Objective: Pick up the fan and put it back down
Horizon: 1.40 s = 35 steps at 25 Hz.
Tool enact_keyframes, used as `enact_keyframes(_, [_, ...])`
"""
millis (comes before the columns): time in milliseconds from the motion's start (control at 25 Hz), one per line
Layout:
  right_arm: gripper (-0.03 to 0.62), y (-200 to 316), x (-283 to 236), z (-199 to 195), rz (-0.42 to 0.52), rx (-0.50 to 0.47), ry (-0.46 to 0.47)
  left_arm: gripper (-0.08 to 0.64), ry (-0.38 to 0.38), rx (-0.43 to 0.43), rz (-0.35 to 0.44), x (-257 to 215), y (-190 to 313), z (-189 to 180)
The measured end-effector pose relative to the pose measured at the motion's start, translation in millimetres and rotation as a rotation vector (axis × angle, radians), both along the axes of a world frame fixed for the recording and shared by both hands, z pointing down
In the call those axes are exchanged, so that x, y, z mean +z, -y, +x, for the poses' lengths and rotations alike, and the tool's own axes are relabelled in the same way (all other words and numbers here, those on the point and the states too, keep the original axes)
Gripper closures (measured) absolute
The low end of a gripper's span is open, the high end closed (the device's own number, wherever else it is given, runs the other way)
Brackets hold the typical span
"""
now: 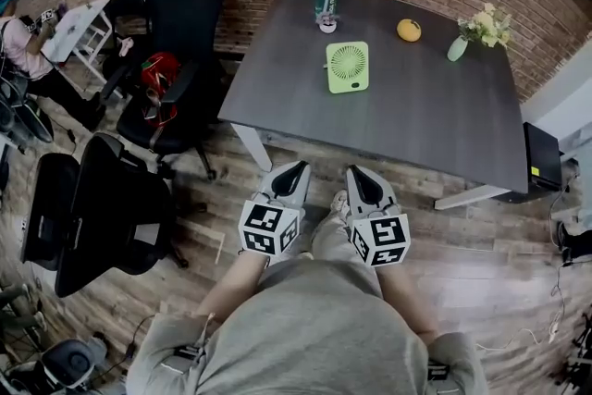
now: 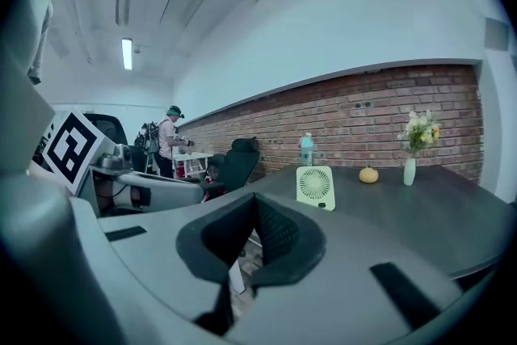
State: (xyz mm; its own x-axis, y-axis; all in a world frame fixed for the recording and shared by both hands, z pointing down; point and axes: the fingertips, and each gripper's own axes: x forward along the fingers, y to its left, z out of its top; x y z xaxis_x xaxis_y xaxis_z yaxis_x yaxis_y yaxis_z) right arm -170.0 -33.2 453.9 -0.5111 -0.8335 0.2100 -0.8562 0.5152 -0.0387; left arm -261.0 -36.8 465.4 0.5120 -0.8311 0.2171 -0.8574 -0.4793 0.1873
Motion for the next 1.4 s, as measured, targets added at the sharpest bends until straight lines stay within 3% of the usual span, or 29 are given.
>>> enact_keyframes(480, [0.589, -54, -8, 0, 0.020, 0.026, 0.008, 0.532, 0.029, 0.051, 0.021, -5, -56, 3])
enact_keyframes(1400, [0.591, -68, -11, 3, 0.044, 0.051, 0.015, 0.532, 0.028, 0.039, 0.016, -2, -73, 3])
